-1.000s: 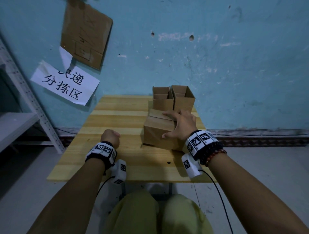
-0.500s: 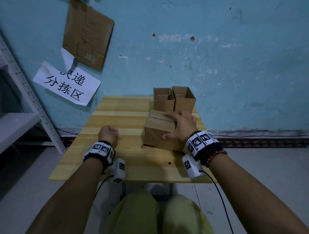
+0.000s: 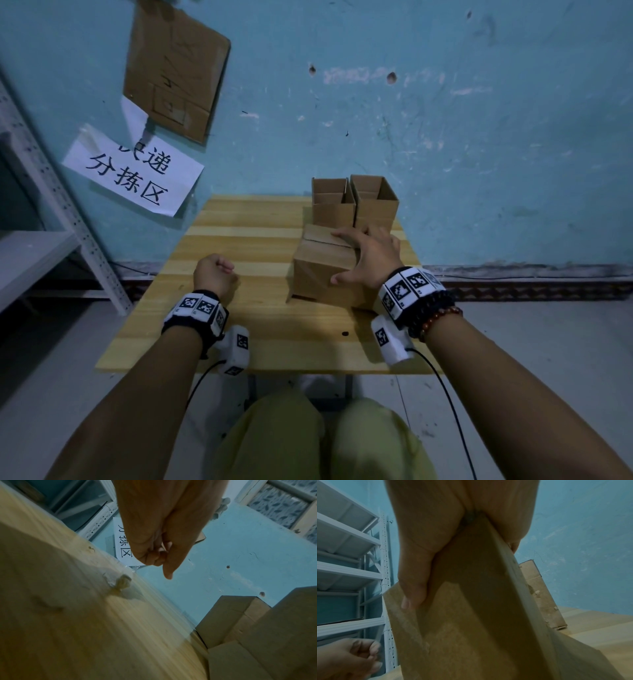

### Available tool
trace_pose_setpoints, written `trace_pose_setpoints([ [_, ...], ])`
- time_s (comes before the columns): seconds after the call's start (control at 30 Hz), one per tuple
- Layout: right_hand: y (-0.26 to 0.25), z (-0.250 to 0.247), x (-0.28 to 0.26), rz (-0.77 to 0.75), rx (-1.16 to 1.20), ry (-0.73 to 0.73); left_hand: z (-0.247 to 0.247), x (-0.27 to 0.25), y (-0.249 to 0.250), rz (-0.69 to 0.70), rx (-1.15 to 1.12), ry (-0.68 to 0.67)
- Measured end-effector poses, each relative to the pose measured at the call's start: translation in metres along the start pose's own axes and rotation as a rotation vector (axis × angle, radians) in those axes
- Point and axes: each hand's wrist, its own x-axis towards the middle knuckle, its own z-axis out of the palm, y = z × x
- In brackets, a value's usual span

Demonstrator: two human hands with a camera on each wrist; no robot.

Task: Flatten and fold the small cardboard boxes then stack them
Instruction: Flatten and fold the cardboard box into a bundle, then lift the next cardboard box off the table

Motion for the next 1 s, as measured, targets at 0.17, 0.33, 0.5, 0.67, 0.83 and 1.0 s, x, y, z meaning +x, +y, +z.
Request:
trace_pose_setpoints([
  [0.17, 0.0, 0.001, 0.001, -0.005, -0.005, 0.002, -0.001, 0.002, 0.005, 0.013, -0.137, -0.002],
  [0.33, 0.0, -0.001, 0.002, -0.019, -0.031, -0.009, 0.002, -0.005, 0.026, 0.225, -0.247, -0.126],
  [0.5, -0.002, -0.003, 0.005, -0.017, -0.044, -0.038, 0.016, -0.027, 0.067, 0.581, -0.064, -0.373],
  [0.67, 0.003, -0.006, 0.01, -0.034, 0.02, -0.102, 0.032, -0.038, 0.078, 0.663, 0.217, -0.489],
  [0.83, 0.009, -0.005, 0.01, -0.048, 0.114, -0.1, 0.031, -0.041, 0.083, 0.678, 0.251, -0.455],
  [1.0, 0.02, -0.01, 0.0, 0.021, 0.314, 0.01, 0.028, -0.043, 0.082, 0.616, 0.024, -0.442],
])
